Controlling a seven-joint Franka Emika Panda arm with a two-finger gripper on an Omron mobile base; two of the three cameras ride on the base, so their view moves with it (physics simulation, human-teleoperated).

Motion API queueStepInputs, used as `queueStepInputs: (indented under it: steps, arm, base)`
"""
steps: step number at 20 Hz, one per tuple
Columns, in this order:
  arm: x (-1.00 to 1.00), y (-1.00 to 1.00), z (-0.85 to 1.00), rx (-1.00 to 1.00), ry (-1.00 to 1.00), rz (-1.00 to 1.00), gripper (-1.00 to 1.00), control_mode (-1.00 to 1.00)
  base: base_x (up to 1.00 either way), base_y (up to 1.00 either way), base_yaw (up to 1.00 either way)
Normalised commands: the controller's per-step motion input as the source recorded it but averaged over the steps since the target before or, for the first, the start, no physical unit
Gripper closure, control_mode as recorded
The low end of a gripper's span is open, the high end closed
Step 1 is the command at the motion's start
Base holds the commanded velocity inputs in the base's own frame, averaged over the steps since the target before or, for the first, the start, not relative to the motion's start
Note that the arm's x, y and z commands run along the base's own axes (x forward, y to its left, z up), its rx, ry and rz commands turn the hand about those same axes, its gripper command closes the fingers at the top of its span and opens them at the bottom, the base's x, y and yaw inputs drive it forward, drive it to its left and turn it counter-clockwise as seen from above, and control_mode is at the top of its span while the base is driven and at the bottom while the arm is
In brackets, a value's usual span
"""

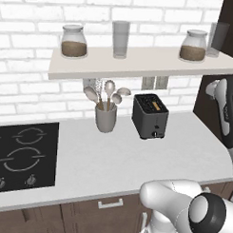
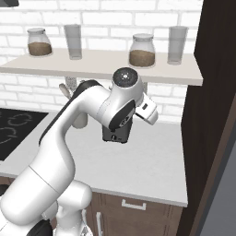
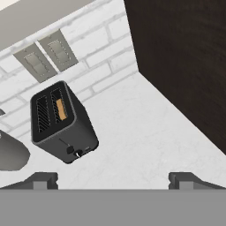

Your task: Start the toaster. Once the lever pops up, take the bread to the plate on the dining counter.

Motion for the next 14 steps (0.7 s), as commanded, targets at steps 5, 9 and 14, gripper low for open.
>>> queueStepInputs:
  steps: [5,9,14]
  arm:
    - [0.00,0.00,0.00,0.00,0.00,0.00,-1.00,-1.00]
    - [0.00,0.00,0.00,0.00,0.00,0.00,-1.00,-1.00]
    - [0.00,0.00,0.00,0.00,0.00,0.00,-1.00,-1.00]
  base:
    - [0.00,0.00,0.00]
    - [0.00,0.00,0.00]
    - [0.00,0.00,0.00]
